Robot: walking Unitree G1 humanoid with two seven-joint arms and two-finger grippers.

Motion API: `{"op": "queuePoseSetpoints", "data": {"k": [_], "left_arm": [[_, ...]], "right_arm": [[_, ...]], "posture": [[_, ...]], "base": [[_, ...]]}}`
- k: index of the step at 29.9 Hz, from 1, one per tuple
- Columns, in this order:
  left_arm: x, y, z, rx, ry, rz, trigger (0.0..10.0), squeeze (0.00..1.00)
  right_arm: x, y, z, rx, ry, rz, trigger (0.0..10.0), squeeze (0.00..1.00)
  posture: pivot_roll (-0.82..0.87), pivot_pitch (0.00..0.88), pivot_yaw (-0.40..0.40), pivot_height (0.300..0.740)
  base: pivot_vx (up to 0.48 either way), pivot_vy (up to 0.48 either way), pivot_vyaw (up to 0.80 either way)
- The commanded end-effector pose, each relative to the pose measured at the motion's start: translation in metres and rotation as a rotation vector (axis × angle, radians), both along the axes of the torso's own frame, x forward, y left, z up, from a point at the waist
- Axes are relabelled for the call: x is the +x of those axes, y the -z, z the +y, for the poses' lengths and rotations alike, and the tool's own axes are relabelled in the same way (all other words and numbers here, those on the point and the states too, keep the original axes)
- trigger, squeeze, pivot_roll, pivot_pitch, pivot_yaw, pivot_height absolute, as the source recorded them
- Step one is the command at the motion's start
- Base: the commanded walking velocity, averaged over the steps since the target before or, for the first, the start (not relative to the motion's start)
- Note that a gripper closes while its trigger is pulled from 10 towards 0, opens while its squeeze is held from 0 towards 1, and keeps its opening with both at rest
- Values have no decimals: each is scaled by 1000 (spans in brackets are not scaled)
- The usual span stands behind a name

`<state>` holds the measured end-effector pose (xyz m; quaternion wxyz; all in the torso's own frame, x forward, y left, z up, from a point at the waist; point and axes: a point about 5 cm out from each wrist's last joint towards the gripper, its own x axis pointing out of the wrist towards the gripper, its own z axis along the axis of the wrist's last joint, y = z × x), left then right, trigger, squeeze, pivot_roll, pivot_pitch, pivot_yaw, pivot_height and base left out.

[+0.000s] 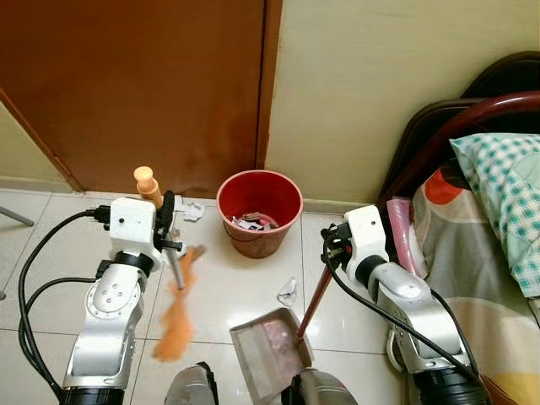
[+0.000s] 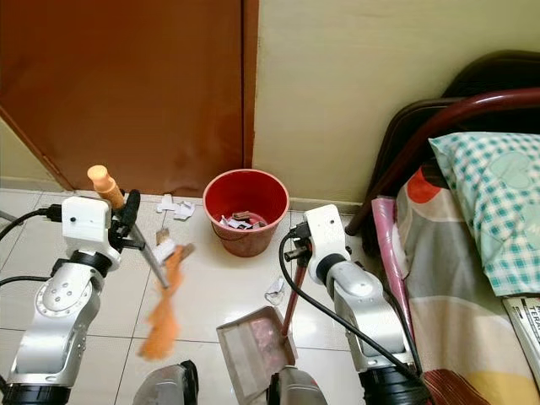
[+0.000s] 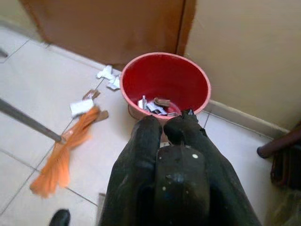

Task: Sweep floor

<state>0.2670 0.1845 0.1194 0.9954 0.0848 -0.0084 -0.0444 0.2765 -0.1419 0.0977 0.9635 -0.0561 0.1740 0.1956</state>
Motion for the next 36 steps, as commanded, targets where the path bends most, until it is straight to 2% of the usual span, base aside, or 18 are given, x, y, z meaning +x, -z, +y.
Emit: {"op": "queuePoseSetpoints", "data": {"k": [1, 3, 6, 10, 11, 12, 16, 18, 22, 23, 28, 29, 32, 36], "left_arm": [[-2, 3, -6, -9, 15, 2, 10000, 0], [-3, 5, -7, -18, 15, 8, 10000, 0], [-3, 6, -8, -23, 18, 12, 10000, 0], [-2, 6, -11, -25, 29, 13, 10000, 0], [-1, 6, -13, -27, 40, 13, 10000, 0], [-1, 6, -14, -27, 43, 12, 10000, 0], [0, 5, -16, -29, 53, 11, 10000, 0], [0, 5, -17, -30, 57, 13, 10000, 0], [0, 6, -18, -31, 59, 14, 10000, 0], [0, 6, -19, -32, 60, 13, 10000, 0], [0, 6, -21, -35, 65, 12, 10000, 0], [0, 6, -23, -38, 73, 13, 10000, 0], [-1, 7, -28, -49, 110, 29, 10000, 0], [-4, 8, -37, -52, 180, 46, 10000, 0]], "right_arm": [[0, -5, -9, -16, 14, 3, 10000, 0], [6, -20, -24, -26, 43, -33, 10000, 0], [15, -31, -32, -32, 72, -71, 10000, 0], [26, -50, -38, 7, 123, -141, 10000, 0], [32, -63, -39, 59, 163, -193, 10000, 0], [33, -66, -39, 71, 171, -204, 10000, 0], [39, -86, -38, 85, 201, -305, 10000, 0], [42, -96, -41, 44, 241, -387, 10000, 0], [45, -103, -47, -6, 296, -455, 10000, 0], [48, -107, -48, -55, 317, -505, 10000, 0], [52, -101, -44, -126, 327, -542, 10000, 0], [54, -91, -39, -169, 325, -544, 10000, 0], [54, -79, -29, -216, 303, -552, 10000, 0], [55, -65, -16, -237, 274, -550, 10000, 0]], "posture": [[10, 142, -73, 740], [9, 143, -66, 740], [5, 149, -58, 740], [5, 146, -48, 740], [6, 145, -45, 740], [6, 145, -45, 740], [7, 145, -43, 740], [8, 144, -40, 740], [9, 144, -43, 740], [9, 144, -43, 740], [13, 144, -46, 740], [17, 144, -48, 740], [22, 145, -49, 740], [28, 147, -50, 740]], "base": [[0, 0, 0], [0, 0, 0], [0, 0, 0], [0, 0, 0], [0, 0, 0], [0, 0, 0], [0, 0, 0], [0, 0, 0], [0, 0, 0], [0, 0, 0], [0, 0, 0], [0, 0, 0], [0, 0, 0], [0, 0, 0]]}}
